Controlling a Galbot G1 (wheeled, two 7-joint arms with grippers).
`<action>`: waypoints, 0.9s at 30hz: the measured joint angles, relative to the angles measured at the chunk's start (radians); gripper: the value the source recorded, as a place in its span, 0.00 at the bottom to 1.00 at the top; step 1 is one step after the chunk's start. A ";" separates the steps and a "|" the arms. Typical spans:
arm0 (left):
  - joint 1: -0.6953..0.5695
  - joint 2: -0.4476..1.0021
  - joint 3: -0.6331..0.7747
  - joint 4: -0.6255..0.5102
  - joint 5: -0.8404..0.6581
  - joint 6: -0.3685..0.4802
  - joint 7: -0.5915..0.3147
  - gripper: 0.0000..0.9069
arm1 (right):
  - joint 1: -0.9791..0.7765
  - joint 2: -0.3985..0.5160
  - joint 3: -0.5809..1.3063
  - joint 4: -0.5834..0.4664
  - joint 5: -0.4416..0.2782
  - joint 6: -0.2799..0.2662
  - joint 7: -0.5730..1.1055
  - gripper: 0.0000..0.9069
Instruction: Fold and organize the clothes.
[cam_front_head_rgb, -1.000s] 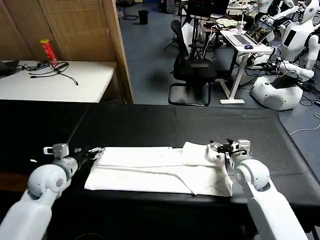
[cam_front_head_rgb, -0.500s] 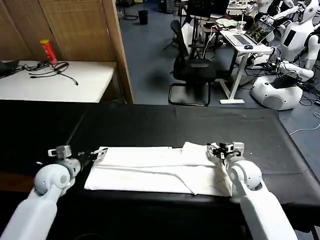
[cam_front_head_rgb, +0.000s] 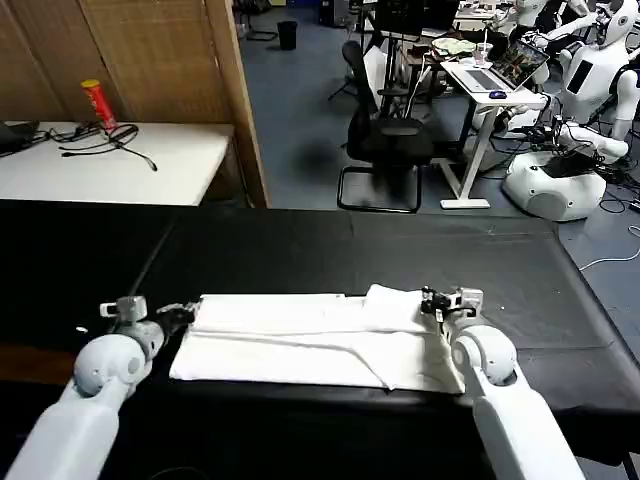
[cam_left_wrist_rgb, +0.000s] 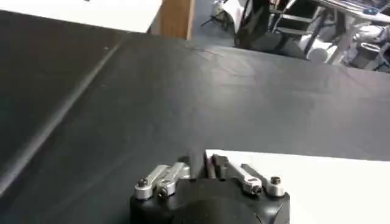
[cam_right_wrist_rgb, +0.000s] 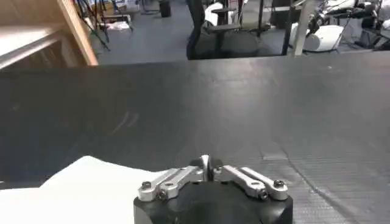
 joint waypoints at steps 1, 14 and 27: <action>-0.002 -0.004 0.003 0.000 0.010 -0.005 0.003 0.00 | -0.002 0.004 0.002 0.004 -0.008 0.009 0.004 0.02; -0.030 -0.023 0.032 0.007 0.113 -0.049 0.004 0.00 | -0.025 0.025 0.025 0.021 -0.047 0.030 0.036 0.01; -0.019 -0.023 0.019 -0.003 0.130 -0.039 0.003 0.97 | -0.032 0.024 0.043 0.022 -0.032 0.014 0.033 0.97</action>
